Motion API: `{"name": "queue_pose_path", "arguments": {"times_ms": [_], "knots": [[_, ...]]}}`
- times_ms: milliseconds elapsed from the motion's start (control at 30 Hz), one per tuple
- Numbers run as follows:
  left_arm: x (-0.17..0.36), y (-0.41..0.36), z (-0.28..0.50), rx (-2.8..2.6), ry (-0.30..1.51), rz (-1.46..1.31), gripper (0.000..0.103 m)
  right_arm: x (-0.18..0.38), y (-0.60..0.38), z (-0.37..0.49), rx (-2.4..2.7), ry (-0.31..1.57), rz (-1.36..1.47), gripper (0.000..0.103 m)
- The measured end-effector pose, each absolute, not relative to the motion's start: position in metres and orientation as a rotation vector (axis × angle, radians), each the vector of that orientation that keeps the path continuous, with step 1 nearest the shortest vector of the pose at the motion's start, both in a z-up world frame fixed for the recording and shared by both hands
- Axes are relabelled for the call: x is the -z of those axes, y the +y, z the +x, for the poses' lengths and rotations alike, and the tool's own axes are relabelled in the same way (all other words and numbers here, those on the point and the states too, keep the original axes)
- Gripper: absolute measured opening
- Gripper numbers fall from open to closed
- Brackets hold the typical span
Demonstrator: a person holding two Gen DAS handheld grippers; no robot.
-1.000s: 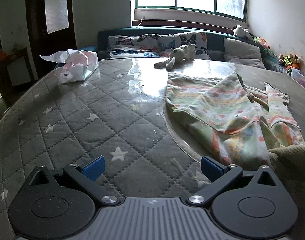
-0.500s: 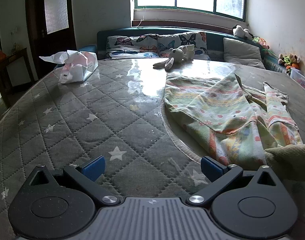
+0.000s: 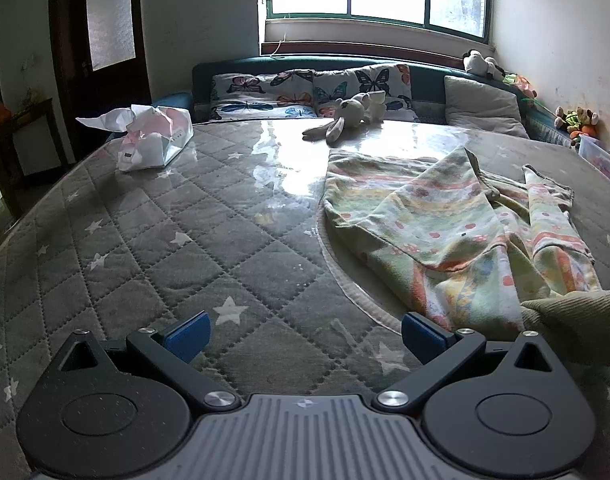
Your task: Fold clothes
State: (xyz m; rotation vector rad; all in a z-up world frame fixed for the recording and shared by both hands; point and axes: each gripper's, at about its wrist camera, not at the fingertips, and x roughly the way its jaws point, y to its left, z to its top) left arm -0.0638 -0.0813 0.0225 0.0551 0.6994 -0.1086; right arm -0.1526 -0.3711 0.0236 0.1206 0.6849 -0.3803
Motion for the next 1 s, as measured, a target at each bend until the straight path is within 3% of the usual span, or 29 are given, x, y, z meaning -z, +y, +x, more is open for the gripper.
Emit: {"name": "queue_pose_path", "arguments": {"times_ms": [1000], "knots": [[-0.048,-0.119,-0.069,0.206,0.639,0.103,0.103,-0.057,-0.328,-0.158,0.139,0.606,0.033,0.103]]}}
